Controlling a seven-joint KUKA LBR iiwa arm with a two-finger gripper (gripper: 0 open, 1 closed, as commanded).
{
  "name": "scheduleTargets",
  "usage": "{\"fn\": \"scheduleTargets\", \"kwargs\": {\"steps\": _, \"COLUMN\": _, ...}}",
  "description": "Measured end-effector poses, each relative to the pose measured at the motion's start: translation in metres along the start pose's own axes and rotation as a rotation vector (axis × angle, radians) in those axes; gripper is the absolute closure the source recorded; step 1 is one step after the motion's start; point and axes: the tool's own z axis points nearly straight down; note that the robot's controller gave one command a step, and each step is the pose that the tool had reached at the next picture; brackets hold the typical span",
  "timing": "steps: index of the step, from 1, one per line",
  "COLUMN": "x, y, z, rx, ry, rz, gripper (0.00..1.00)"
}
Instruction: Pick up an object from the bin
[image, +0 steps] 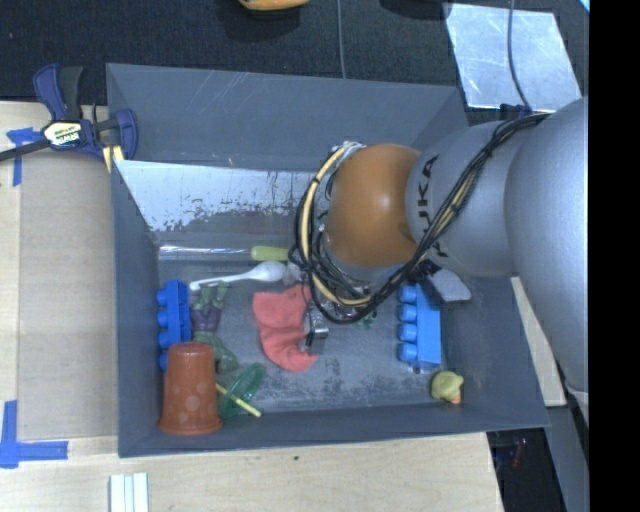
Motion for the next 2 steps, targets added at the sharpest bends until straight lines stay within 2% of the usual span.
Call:
{"fn": "scheduleTargets", "kwargs": {"steps": 1, "x": 0.0072, "y": -0.0124, "z": 0.0125, "rx": -0.001, "ry": -0.005, "rz": -0.195, "gripper": 1.0}}
{"fn": "scheduleTargets", "kwargs": {"steps": 2, "x": 0.0072, "y": -0.0124, "z": 0.0125, "rx": -0.001, "ry": -0.005, "rz": -0.195, "gripper": 1.0}}
